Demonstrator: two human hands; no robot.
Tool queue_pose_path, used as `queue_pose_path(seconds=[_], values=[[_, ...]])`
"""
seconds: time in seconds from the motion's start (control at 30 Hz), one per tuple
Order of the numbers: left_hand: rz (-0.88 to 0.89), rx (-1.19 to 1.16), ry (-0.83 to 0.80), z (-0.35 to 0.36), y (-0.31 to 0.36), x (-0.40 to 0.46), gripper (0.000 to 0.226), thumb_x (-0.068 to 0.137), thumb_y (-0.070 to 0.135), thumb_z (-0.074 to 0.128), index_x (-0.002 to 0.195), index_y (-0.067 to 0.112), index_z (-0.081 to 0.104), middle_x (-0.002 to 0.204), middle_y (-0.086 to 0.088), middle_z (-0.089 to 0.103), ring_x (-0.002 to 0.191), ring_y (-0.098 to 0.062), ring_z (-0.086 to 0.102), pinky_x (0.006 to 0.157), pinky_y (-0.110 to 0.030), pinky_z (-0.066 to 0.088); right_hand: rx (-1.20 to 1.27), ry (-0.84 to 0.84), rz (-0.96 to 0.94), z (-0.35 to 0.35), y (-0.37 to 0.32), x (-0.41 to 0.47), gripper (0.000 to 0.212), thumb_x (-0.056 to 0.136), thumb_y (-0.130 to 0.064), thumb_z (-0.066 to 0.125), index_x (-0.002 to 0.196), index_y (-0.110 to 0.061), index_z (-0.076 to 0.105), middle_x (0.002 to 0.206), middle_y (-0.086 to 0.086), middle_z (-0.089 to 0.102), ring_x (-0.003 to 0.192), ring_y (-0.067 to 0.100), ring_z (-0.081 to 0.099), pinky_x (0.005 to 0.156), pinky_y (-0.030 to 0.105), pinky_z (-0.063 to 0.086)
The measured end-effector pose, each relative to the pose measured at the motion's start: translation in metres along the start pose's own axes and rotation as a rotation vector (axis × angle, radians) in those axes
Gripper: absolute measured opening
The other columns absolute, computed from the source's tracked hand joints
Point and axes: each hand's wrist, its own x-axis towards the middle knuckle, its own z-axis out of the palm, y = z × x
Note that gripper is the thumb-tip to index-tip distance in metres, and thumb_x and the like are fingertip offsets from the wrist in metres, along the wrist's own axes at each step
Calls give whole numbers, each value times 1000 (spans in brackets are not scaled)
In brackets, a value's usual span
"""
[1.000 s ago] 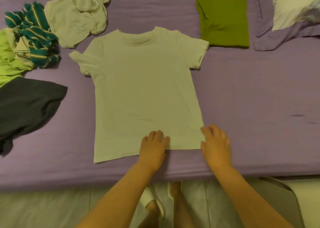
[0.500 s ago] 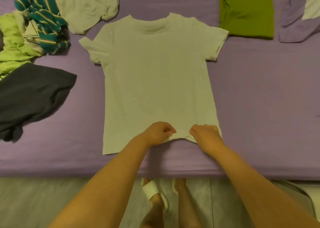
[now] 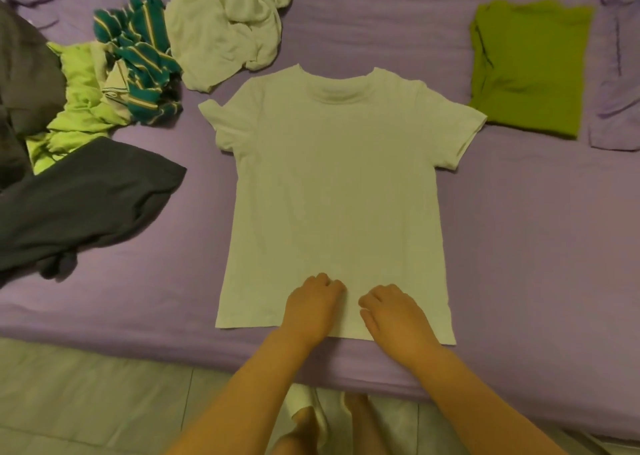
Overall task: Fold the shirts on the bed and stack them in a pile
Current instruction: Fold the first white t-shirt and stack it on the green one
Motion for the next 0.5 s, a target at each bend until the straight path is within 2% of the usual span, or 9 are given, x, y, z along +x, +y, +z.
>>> queue_pose_path(seconds=[0.03,0.1,0.17,0.2,0.27,0.37,0.5], values=[[-4,-4,39,-3,0,2,40,93,12,43,132,18,42,126,-6,44,107,-25,48,80,-35,49,12,8,-15,-2,-2,5,33,97,-28,42,125,-18,56,131,6,52,115,28,51,88,37,44],[-64,-36,15,-13,-3,5,41,92,14,44,133,16,37,126,-7,40,101,-26,50,76,-34,49,76,-142,49,-11,-6,14,37,98,-30,39,133,-20,48,139,4,44,116,25,50,91,35,43],[-93,-11,-83,-20,-6,10,43,93,13,41,135,14,32,119,-10,48,91,-29,56,76,-37,50,69,-296,115,-21,-13,21,34,99,-33,34,124,-19,53,122,5,57,98,23,57,79,32,44],[-97,18,-124,-23,-8,12,41,94,13,39,135,13,32,115,-11,53,88,-29,57,76,-37,49,30,-284,107,-25,-15,26,33,100,-32,31,118,-18,55,115,5,60,94,23,58,74,31,43],[-92,32,-102,-28,-15,18,34,96,14,37,130,11,40,109,-9,58,88,-27,58,75,-36,48,8,-206,112,-32,-19,36,33,101,-29,29,120,-18,53,115,4,59,100,22,57,77,31,43],[-69,48,42,-47,-37,36,29,94,9,42,122,11,50,112,-7,55,95,-24,55,76,-35,51,43,-135,90,-47,-23,61,38,101,-27,29,138,-22,39,134,1,46,118,19,47,94,29,40],[7,35,185,-88,-75,76,33,81,-2,55,113,6,60,111,-14,58,100,-31,55,70,-39,53,2,-51,62,-75,-39,110,43,101,-28,29,145,-26,29,150,-2,28,132,18,33,104,28,29]])
